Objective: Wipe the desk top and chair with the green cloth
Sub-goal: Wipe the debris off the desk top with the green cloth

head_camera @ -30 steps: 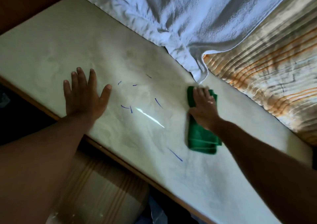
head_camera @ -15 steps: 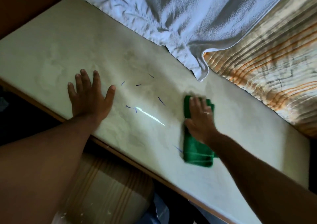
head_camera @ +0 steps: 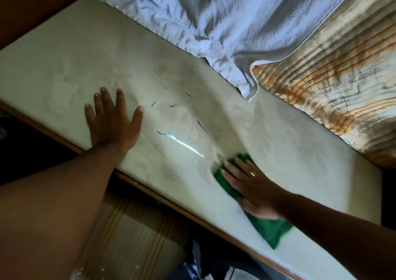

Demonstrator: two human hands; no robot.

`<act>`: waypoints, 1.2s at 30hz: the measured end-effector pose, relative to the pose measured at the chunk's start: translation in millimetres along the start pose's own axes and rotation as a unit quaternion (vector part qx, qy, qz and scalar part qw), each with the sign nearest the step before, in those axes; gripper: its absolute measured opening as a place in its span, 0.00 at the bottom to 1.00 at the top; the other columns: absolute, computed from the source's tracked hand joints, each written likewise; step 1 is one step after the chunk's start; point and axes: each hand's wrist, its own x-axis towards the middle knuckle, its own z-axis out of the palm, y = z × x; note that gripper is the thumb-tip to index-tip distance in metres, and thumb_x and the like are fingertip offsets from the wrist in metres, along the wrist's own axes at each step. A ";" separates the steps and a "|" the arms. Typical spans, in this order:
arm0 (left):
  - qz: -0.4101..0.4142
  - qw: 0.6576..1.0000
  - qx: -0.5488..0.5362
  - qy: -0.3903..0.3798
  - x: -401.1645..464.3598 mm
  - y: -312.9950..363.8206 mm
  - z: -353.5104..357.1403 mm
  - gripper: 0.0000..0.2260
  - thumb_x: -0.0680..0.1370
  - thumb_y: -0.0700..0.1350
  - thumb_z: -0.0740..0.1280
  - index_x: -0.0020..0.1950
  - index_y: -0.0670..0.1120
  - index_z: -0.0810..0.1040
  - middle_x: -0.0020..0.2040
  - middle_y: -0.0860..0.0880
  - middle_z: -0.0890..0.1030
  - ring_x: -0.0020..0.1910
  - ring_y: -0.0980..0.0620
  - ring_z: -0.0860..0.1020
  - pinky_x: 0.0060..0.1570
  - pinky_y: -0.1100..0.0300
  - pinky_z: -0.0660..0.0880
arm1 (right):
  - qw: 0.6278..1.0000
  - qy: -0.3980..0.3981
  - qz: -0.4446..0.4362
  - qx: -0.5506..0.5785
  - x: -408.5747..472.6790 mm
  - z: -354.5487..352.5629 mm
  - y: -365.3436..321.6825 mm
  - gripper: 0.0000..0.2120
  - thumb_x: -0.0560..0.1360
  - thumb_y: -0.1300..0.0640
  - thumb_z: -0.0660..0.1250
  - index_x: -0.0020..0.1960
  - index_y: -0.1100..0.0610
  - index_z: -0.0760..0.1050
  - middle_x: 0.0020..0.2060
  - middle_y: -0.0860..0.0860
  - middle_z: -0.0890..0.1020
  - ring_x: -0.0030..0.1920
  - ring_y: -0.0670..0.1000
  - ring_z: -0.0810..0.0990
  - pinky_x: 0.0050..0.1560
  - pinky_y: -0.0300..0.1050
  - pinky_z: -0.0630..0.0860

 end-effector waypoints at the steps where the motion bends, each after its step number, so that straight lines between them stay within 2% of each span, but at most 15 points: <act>1: 0.000 1.000 0.000 0.001 -0.3 0.0 0.4 0.34 0.81 0.65 0.49 0.82 0.46 0.54 0.82 0.36 0.52 0.81 0.38 0.50 0.77 0.39 0.45 | 0.999 0.031 0.014 0.015 33.1 -12.0 1.3 0.37 0.72 0.48 0.56 0.80 0.57 0.53 0.79 0.57 0.57 0.77 0.65 0.55 0.75 0.62 0.52; 3: -0.001 1.000 0.005 0.000 -0.8 -0.4 0.4 0.34 0.81 0.65 0.49 0.82 0.46 0.54 0.82 0.36 0.52 0.81 0.38 0.50 0.77 0.39 0.45 | 0.990 0.091 0.096 0.050 98.0 -43.1 9.3 0.37 0.71 0.48 0.54 0.79 0.57 0.56 0.78 0.57 0.59 0.77 0.64 0.57 0.74 0.60 0.52; 6: -0.004 1.000 0.008 -0.001 -0.4 -1.4 -0.5 0.33 0.81 0.64 0.48 0.82 0.47 0.55 0.82 0.37 0.52 0.81 0.39 0.51 0.77 0.40 0.45 | 0.958 0.132 0.229 0.108 164.4 -75.4 19.9 0.36 0.74 0.48 0.53 0.80 0.54 0.49 0.80 0.54 0.51 0.79 0.60 0.48 0.76 0.57 0.46; 8: -0.005 1.000 0.011 -0.001 -0.2 -0.4 -1.0 0.32 0.82 0.63 0.48 0.82 0.47 0.55 0.82 0.37 0.52 0.81 0.39 0.51 0.77 0.40 0.45 | 0.948 0.135 0.253 0.136 180.5 -78.7 9.2 0.37 0.76 0.48 0.56 0.80 0.54 0.46 0.81 0.53 0.48 0.79 0.59 0.43 0.76 0.59 0.45; 10: -0.008 1.000 0.012 -0.005 -0.6 1.7 -2.7 0.32 0.82 0.62 0.49 0.82 0.47 0.55 0.82 0.37 0.53 0.81 0.39 0.51 0.77 0.40 0.46 | 0.974 0.121 0.166 0.094 168.7 -68.3 -21.6 0.39 0.76 0.46 0.59 0.80 0.56 0.46 0.80 0.55 0.49 0.79 0.60 0.44 0.76 0.62 0.47; 13: -0.014 1.000 0.012 -0.010 -2.0 2.7 -4.5 0.31 0.82 0.62 0.50 0.82 0.47 0.55 0.82 0.37 0.53 0.81 0.39 0.52 0.78 0.40 0.46 | 0.995 0.076 -0.037 0.046 107.5 -37.9 -66.7 0.40 0.73 0.41 0.58 0.80 0.55 0.50 0.80 0.55 0.54 0.78 0.61 0.50 0.76 0.64 0.46; 16: -0.011 1.000 0.013 -0.008 -0.9 2.5 -1.1 0.31 0.82 0.62 0.49 0.82 0.48 0.56 0.82 0.38 0.53 0.81 0.40 0.52 0.78 0.40 0.46 | 0.992 0.039 -0.118 0.019 72.0 -21.2 -26.4 0.35 0.78 0.36 0.51 0.80 0.52 0.51 0.80 0.51 0.54 0.79 0.58 0.48 0.75 0.63 0.42; 18: -0.012 1.000 0.018 -0.008 0.5 1.8 -0.6 0.31 0.82 0.62 0.49 0.82 0.48 0.55 0.82 0.38 0.53 0.81 0.40 0.52 0.77 0.40 0.47 | 0.997 0.042 -0.068 -0.001 85.6 -32.0 25.6 0.36 0.78 0.35 0.43 0.80 0.53 0.49 0.79 0.54 0.51 0.78 0.60 0.46 0.75 0.60 0.41; 21: -0.021 0.999 0.032 -0.016 0.0 4.0 -1.6 0.32 0.82 0.63 0.47 0.82 0.48 0.53 0.82 0.38 0.52 0.81 0.39 0.51 0.78 0.41 0.46 | 0.990 0.090 0.099 0.038 148.8 -66.5 84.7 0.34 0.80 0.39 0.47 0.80 0.54 0.45 0.80 0.55 0.49 0.79 0.60 0.46 0.75 0.56 0.44; 25: -0.010 0.999 0.044 0.005 -0.5 0.3 -10.7 0.33 0.81 0.61 0.39 0.82 0.46 0.54 0.83 0.41 0.52 0.82 0.40 0.49 0.78 0.39 0.42 | 0.971 0.138 0.177 0.079 228.1 -98.1 72.5 0.33 0.81 0.41 0.50 0.80 0.54 0.45 0.81 0.54 0.48 0.79 0.59 0.45 0.76 0.59 0.46; 28: -0.026 0.995 0.066 0.068 16.3 -21.5 -24.9 0.33 0.82 0.60 0.39 0.82 0.43 0.53 0.82 0.40 0.53 0.81 0.39 0.50 0.77 0.39 0.40 | 0.978 0.164 0.115 0.055 233.2 -93.5 8.7 0.38 0.78 0.34 0.50 0.80 0.55 0.46 0.80 0.56 0.51 0.79 0.60 0.47 0.76 0.59 0.46; 30: -0.057 0.995 0.069 0.037 23.6 -36.2 -28.1 0.36 0.81 0.62 0.38 0.82 0.42 0.50 0.83 0.39 0.52 0.81 0.39 0.48 0.78 0.40 0.41 | 0.985 0.160 -0.003 0.058 198.8 -72.5 -48.6 0.42 0.76 0.29 0.49 0.80 0.55 0.50 0.79 0.57 0.56 0.78 0.61 0.51 0.76 0.63 0.47; 32: -0.085 0.995 0.057 -0.006 26.9 -41.6 -23.0 0.38 0.79 0.65 0.37 0.82 0.43 0.49 0.83 0.40 0.49 0.82 0.39 0.46 0.78 0.40 0.42 | 0.983 0.132 -0.107 0.069 158.4 -50.3 -79.8 0.43 0.75 0.26 0.48 0.80 0.53 0.49 0.79 0.55 0.55 0.79 0.59 0.49 0.76 0.60 0.43; 34: -0.089 0.994 0.053 -0.018 29.0 -44.5 -17.2 0.37 0.79 0.66 0.39 0.83 0.45 0.49 0.83 0.41 0.48 0.81 0.39 0.46 0.78 0.39 0.43 | 0.980 0.102 -0.161 0.064 146.2 -48.1 -50.8 0.41 0.76 0.28 0.48 0.80 0.52 0.50 0.79 0.54 0.56 0.79 0.57 0.50 0.77 0.58 0.43; 36: -0.085 0.995 0.058 -0.016 32.2 -48.4 -15.1 0.36 0.80 0.67 0.40 0.83 0.47 0.48 0.83 0.40 0.48 0.81 0.38 0.46 0.78 0.38 0.43 | 0.986 0.124 -0.100 0.051 159.3 -60.6 5.8 0.41 0.76 0.30 0.47 0.79 0.56 0.55 0.78 0.57 0.60 0.78 0.60 0.55 0.76 0.64 0.51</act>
